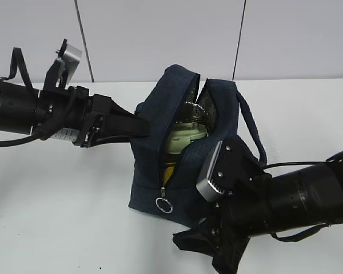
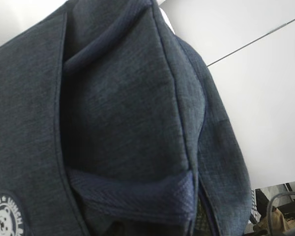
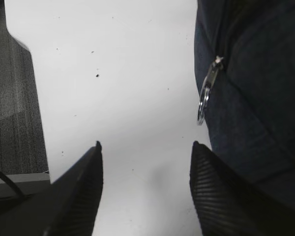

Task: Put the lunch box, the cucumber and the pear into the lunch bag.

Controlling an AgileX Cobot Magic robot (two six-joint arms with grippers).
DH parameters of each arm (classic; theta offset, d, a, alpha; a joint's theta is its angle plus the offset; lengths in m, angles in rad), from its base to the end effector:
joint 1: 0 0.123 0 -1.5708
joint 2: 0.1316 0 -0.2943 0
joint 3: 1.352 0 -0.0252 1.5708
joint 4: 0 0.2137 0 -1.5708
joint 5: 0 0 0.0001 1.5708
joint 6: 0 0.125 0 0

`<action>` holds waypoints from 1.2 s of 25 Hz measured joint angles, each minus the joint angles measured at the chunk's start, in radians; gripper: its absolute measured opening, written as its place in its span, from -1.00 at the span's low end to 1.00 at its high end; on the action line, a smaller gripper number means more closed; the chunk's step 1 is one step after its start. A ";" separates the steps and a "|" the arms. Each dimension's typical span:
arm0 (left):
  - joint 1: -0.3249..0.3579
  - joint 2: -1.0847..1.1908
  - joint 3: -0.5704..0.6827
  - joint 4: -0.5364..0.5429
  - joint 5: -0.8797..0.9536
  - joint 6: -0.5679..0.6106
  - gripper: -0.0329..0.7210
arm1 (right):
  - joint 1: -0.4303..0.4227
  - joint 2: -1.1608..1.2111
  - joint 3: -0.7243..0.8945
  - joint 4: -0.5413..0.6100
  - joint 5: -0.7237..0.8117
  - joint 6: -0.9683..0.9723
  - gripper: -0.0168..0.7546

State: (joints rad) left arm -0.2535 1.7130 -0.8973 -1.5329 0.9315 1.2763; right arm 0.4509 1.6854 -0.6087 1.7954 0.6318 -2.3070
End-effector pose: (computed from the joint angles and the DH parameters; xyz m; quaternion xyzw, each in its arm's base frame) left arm 0.2738 -0.1746 0.2304 0.1822 0.8227 -0.4845 0.2351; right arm 0.2199 0.1865 0.1684 -0.4893 0.7495 0.2798 0.3473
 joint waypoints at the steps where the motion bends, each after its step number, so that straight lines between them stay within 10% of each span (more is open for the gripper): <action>1: 0.000 0.000 0.000 0.000 0.003 0.000 -0.27 | 0.000 0.009 -0.010 0.000 0.000 -0.002 0.18; 30: 0.000 0.000 0.000 -0.023 0.043 0.000 -0.28 | 0.002 0.189 -0.162 0.000 0.048 -0.013 0.00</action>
State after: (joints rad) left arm -0.2535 1.7130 -0.8973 -1.5564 0.9742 1.2763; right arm 0.4527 1.8741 -0.7705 1.7958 0.6794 -2.3202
